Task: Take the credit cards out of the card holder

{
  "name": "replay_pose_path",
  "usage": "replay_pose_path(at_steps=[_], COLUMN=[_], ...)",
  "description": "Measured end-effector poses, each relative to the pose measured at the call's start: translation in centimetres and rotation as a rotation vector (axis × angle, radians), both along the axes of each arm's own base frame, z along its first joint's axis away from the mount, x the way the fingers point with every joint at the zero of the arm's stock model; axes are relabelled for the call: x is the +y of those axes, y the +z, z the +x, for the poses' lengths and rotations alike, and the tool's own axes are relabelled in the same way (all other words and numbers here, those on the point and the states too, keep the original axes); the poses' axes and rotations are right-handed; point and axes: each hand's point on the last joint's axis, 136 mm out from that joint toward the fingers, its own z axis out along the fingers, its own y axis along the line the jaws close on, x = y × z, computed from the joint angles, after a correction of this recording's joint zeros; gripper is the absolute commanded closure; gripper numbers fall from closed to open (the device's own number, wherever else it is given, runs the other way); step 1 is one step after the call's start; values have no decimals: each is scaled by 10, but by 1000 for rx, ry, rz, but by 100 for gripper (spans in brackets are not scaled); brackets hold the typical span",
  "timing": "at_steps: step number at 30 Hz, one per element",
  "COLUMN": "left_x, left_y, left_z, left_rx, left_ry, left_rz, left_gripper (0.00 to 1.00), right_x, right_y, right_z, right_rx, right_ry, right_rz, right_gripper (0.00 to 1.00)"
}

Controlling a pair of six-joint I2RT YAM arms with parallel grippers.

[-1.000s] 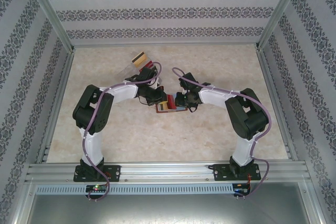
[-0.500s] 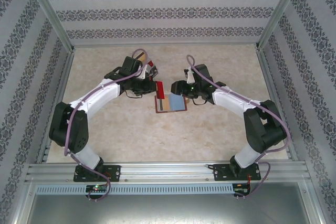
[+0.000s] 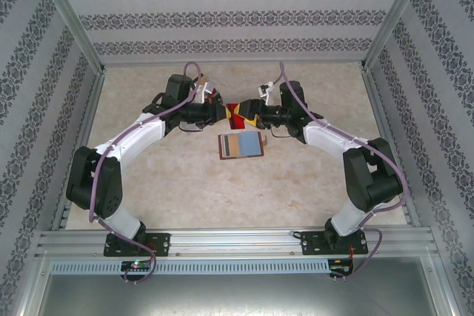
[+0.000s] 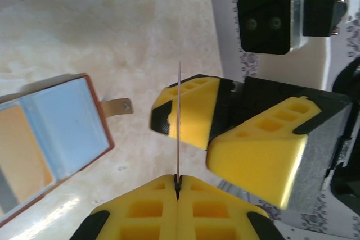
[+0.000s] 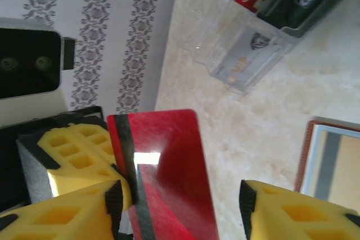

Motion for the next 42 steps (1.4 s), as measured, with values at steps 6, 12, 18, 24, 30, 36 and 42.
replay_pose_path(at_steps=[6,12,18,24,30,36,42], left_x=[-1,4,5,0,-6,-8,1], left_y=[13,12,5,15,28,39,22], left_z=[3,5,7,10,12,14,15], left_rx=[-6,11,42,24,-1,-26,-19], left_ry=[-19,18,92,164,195,202,233], left_rz=[-84,-146,-218,-274,-339,-375,-259], left_gripper=[100,98,68,68,77,100,100], right_x=[-1,-3,-2,-1,-2,-4,-11], right_y=[19,23,39,48,57,56,28], right_z=[5,6,6,13,17,21,20], right_rx=[-13,3,-6,-9,-18,-18,7], right_ry=[9,-7,-32,-81,-106,-130,-166], right_rz=[79,115,156,188,219,222,122], right_gripper=[68,88,91,91,90,82,56])
